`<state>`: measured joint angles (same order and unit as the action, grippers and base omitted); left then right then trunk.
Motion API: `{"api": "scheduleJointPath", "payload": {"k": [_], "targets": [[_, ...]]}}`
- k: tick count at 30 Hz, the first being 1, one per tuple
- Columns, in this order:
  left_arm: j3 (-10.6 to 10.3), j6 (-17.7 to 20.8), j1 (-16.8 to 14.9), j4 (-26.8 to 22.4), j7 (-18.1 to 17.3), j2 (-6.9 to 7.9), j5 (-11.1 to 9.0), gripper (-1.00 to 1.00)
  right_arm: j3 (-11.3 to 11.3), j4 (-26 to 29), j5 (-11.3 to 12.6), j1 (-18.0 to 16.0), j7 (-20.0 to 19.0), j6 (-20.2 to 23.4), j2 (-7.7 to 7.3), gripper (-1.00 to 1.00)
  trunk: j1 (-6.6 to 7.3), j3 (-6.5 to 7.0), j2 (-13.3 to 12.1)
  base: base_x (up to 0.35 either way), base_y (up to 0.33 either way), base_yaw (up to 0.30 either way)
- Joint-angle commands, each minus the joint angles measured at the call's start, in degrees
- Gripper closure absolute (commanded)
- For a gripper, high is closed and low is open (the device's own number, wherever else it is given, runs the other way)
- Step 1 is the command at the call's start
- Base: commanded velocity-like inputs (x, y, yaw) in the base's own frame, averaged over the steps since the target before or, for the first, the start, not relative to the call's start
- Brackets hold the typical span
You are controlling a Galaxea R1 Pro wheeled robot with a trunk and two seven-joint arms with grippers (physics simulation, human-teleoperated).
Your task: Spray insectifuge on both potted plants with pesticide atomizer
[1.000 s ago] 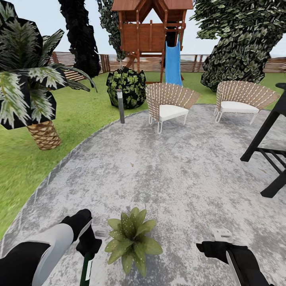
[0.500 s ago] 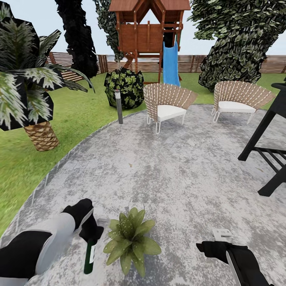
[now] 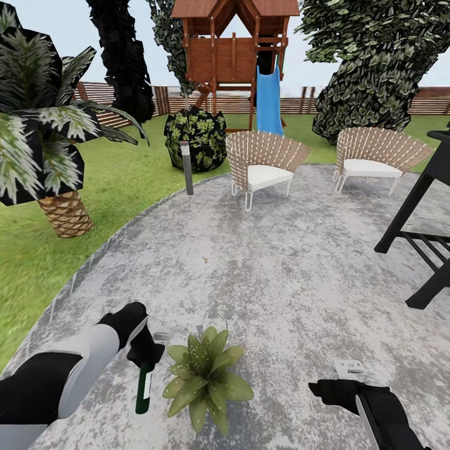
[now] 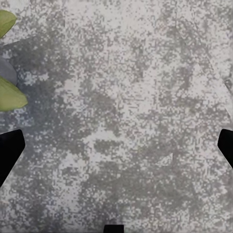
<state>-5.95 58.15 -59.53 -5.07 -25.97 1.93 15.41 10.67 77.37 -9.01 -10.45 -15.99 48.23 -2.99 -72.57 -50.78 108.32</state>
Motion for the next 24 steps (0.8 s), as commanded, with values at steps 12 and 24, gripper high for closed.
{"api": "scheduleJointPath", "payload": {"k": [12,24], "targets": [[-0.3,0.1,5.2,-0.3,-0.8,-0.1,0.0,1.0,0.0,0.1,-0.9,0.0,-0.5,0.2,0.01,-1.0,0.01,-0.05,0.0,0.0,0.0,-0.082],[-0.3,0.1,9.6,-0.4,-0.7,-0.17,0.0,1.0,0.0,0.1,-0.9,0.0,-0.5,0.2,0.01,-1.0,0.01,-0.05,0.0,0.0,0.0,-0.001]]}}
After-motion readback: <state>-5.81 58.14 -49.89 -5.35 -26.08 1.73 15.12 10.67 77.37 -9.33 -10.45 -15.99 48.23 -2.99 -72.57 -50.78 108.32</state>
